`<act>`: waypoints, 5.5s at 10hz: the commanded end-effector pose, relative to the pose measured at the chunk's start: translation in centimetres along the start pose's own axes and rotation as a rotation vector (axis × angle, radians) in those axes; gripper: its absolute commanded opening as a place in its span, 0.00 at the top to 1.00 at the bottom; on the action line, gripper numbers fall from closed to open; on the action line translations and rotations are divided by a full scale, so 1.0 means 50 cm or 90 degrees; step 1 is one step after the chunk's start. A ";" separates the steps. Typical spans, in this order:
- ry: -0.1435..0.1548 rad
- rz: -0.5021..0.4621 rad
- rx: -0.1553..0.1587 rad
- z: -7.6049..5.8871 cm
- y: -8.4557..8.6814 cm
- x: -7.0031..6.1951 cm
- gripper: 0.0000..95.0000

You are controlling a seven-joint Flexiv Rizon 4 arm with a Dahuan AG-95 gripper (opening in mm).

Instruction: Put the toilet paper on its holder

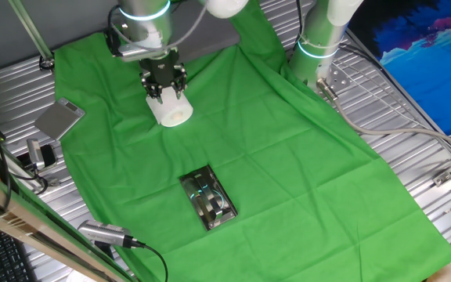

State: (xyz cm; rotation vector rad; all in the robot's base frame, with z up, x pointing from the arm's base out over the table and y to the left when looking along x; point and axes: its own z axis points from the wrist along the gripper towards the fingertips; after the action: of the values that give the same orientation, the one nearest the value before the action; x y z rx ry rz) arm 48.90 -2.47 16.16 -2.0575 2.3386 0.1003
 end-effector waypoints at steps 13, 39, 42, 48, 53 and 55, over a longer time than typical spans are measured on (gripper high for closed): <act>0.055 0.001 0.009 0.008 0.010 0.040 0.20; 0.042 -0.101 0.028 0.162 -0.010 0.127 0.00; 0.040 -0.096 0.029 0.174 -0.007 0.125 0.00; 0.040 -0.089 0.035 0.193 -0.003 0.122 0.20; 0.042 -0.075 0.031 0.179 -0.006 0.125 1.00; 0.042 -0.074 0.029 0.157 -0.010 0.128 1.00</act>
State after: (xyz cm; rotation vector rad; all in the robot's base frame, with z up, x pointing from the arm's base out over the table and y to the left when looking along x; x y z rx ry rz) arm 48.47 -8.38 8.04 -2.2023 2.2250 -0.0201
